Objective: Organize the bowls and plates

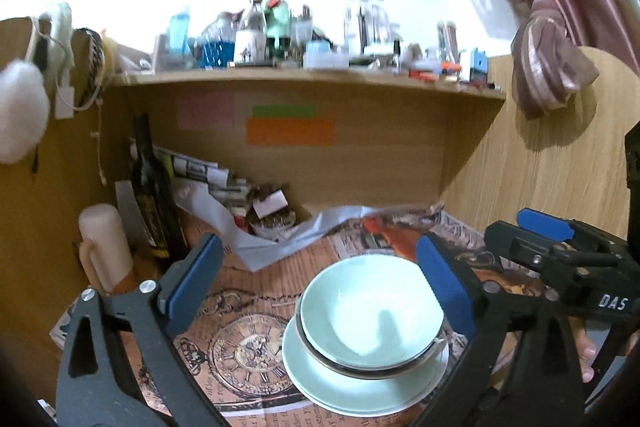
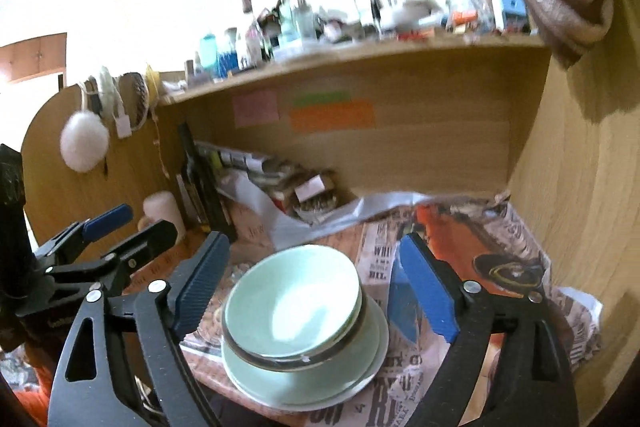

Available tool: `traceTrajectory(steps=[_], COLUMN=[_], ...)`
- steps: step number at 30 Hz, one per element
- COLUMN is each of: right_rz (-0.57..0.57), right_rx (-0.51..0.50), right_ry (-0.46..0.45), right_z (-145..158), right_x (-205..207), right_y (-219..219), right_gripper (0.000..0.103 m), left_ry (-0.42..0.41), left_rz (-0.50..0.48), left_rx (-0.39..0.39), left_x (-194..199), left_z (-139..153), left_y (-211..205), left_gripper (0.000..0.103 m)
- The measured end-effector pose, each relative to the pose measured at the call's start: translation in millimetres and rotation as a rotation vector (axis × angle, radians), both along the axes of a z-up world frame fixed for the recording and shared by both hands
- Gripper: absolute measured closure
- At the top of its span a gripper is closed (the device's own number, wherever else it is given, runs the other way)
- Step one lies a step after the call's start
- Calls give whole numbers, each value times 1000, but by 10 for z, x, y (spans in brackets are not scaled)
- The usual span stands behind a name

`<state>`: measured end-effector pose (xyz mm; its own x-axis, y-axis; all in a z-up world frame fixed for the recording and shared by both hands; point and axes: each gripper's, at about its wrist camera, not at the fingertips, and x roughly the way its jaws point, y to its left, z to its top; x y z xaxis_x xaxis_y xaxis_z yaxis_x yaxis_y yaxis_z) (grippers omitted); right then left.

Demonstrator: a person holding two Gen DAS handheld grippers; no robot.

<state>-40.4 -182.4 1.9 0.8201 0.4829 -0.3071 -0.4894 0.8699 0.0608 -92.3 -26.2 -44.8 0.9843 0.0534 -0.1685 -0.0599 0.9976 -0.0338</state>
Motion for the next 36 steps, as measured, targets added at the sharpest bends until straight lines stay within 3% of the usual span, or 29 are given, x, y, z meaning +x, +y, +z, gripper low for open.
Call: traceTrajectory(steps=[3, 9, 36], right_rz=[-11, -15, -3], right_rx=[3, 12, 47], right_ry=[-45, -107, -102], right_z=[42, 81, 95], right_x=[-114, -288, -378], right_y=[-21, -39, -68], right_gripper=[0, 0, 0], left_ry=[-19, -41, -64], left_rz=[2, 10, 21], left_rx=[0, -3, 15], left_x=[-96, -232, -317], left_z=[26, 16, 28], left_y=[-31, -67, -106], left_gripper=[2, 0, 0])
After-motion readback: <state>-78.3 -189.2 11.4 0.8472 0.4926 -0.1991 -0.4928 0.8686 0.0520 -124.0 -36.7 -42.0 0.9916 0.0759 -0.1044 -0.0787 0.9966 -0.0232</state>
